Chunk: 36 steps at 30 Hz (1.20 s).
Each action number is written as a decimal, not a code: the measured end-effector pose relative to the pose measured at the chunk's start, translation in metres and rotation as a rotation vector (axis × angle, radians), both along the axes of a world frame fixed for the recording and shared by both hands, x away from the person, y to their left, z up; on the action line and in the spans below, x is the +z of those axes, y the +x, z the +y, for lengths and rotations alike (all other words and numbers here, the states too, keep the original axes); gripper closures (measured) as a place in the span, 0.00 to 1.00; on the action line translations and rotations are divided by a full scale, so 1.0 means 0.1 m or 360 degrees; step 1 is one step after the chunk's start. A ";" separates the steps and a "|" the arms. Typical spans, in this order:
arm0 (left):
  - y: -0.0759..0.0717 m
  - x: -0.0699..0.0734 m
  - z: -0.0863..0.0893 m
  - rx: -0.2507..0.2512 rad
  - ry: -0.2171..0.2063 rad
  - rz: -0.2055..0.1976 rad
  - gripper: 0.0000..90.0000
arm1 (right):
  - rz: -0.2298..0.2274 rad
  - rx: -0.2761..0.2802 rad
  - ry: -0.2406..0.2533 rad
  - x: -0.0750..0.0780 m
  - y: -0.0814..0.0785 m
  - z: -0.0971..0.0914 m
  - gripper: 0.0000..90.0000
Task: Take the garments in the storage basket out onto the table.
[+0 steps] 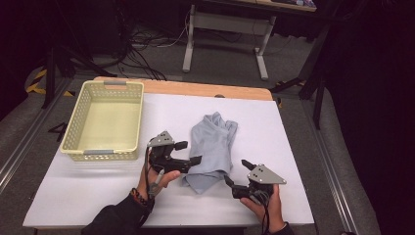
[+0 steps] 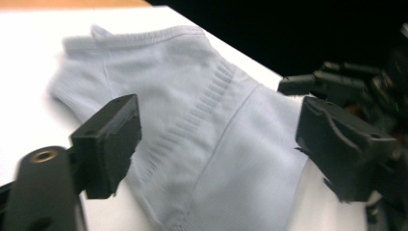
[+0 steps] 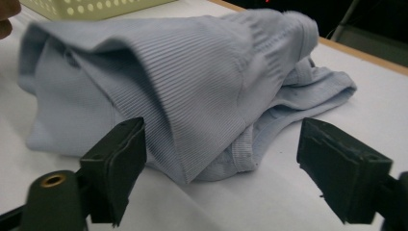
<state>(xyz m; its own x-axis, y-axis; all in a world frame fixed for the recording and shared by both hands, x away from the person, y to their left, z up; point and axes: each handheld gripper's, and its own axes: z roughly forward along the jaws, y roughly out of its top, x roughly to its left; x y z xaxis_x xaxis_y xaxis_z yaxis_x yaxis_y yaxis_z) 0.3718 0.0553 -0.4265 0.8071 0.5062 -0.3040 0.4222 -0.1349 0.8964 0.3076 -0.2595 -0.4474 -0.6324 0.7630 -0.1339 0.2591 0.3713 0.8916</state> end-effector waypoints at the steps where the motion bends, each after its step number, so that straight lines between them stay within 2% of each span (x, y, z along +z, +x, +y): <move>1: -0.04 0.01 0.05 0.0011 0.0039 -0.0058 0.17 | 0.0021 0.0015 0.0015 0.01 0.02 -0.01 0.26; 2: -0.07 0.01 0.08 0.0013 0.0069 -0.0095 0.16 | 0.0031 0.0025 0.0020 0.01 0.03 -0.01 0.30; 3: -0.11 0.02 0.10 0.0012 0.0112 -0.0136 0.16 | 0.0031 0.0025 0.0020 0.01 0.03 -0.01 0.30; 4: -0.21 0.05 0.11 -0.0007 0.0211 -0.0212 0.16 | 0.0074 0.0040 0.0031 0.01 0.04 -0.01 0.34; 7: -0.35 0.05 0.08 -0.0128 0.0311 -0.0299 0.21 | 0.0104 0.0044 0.0051 0.03 0.05 -0.03 0.40; 9: -0.43 0.01 0.00 -0.0201 0.0417 -0.0352 0.24 | 0.0102 0.0033 0.0054 0.06 0.06 -0.05 0.42; 10: -0.45 -0.02 -0.05 -0.0221 0.0482 -0.0381 0.28 | 0.0090 0.0015 0.0021 0.08 0.07 -0.07 0.42; 11: -0.45 -0.02 -0.05 -0.0221 0.0482 -0.0381 0.31 | 0.0090 0.0015 0.0021 0.08 0.07 -0.07 0.42; 12: -0.45 -0.06 -0.11 -0.0211 0.0557 -0.0409 0.31 | 0.0059 -0.0022 -0.0010 0.12 0.07 -0.09 0.42; 13: -0.44 -0.10 -0.14 -0.0214 0.0581 -0.0404 0.36 | 0.0043 -0.0054 0.0014 0.18 0.08 -0.14 0.42; 14: -0.42 -0.12 -0.16 -0.0225 0.0585 -0.0389 0.40 | 0.0039 -0.0062 0.0067 0.22 0.10 -0.19 0.41; 15: -0.37 -0.19 -0.17 -0.0236 0.0557 -0.0346 0.46 | 0.0030 -0.0093 0.0143 0.27 0.11 -0.25 0.41; 17: -0.36 -0.22 -0.16 -0.0244 0.0543 -0.0335 0.59 | 0.0039 -0.0119 0.0161 0.27 0.13 -0.26 0.43; 18: -0.34 -0.26 -0.16 -0.0241 0.0535 -0.0330 0.59 | 0.0049 -0.0133 0.0154 0.26 0.15 -0.25 0.43; 19: -0.32 -0.29 -0.15 -0.0230 0.0547 -0.0307 0.61 | 0.0037 -0.0143 0.0117 0.25 0.17 -0.23 0.43; 20: -0.31 -0.31 -0.15 -0.0233 0.0553 -0.0299 0.66 | 0.0037 -0.0142 0.0081 0.22 0.21 -0.18 0.44; 21: -0.30 -0.33 -0.15 -0.0226 0.0562 -0.0284 0.66 | 0.0037 -0.0142 0.0081 0.22 0.21 -0.18 0.44; 22: -0.29 -0.36 -0.16 -0.0214 0.0604 -0.0291 0.75 | 0.0047 -0.0117 0.0067 0.19 0.25 -0.12 0.44; 24: -0.30 -0.37 -0.17 -0.0218 0.0628 -0.0282 0.79 | 0.0028 -0.0120 -0.0001 0.14 0.28 -0.08 0.45; 25: -0.30 -0.37 -0.17 -0.0218 0.0628 -0.0282 0.81 | 0.0028 -0.0120 -0.0001 0.14 0.28 -0.08 0.45; 26: -0.31 -0.38 -0.17 -0.0216 0.0631 -0.0286 0.81 | 0.0028 -0.0125 -0.0043 0.10 0.29 -0.07 0.47; 27: -0.33 -0.38 -0.15 -0.0211 0.0639 -0.0297 0.84 | 0.0059 -0.0120 -0.0113 0.00 0.31 -0.07 0.50; 29: -0.34 -0.38 -0.14 -0.0207 0.0645 -0.0302 0.85 | 0.0078 -0.0122 -0.0137 -0.04 0.32 -0.08 0.52; 32: -0.37 -0.36 -0.10 -0.0198 0.0664 -0.0315 0.87 | 0.0128 -0.0119 -0.0179 -0.12 0.36 -0.14 0.61; 33: -0.37 -0.35 -0.06 -0.0196 0.0660 -0.0315 0.87 | 0.0133 -0.0129 -0.0221 -0.13 0.40 -0.15 0.64; 36: -0.39 -0.33 -0.01 -0.0170 0.0661 -0.0320 0.87 | 0.0138 -0.0125 -0.0232 -0.13 0.42 -0.15 0.66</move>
<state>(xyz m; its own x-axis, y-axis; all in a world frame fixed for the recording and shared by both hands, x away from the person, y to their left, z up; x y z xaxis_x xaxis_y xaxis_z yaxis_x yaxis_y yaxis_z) 0.3326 0.0539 -0.4596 0.8833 0.4629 0.0746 0.2099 -0.5326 0.8200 0.3501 -0.2744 -0.4605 -0.5857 0.7869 -0.1942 0.3660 0.4706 0.8029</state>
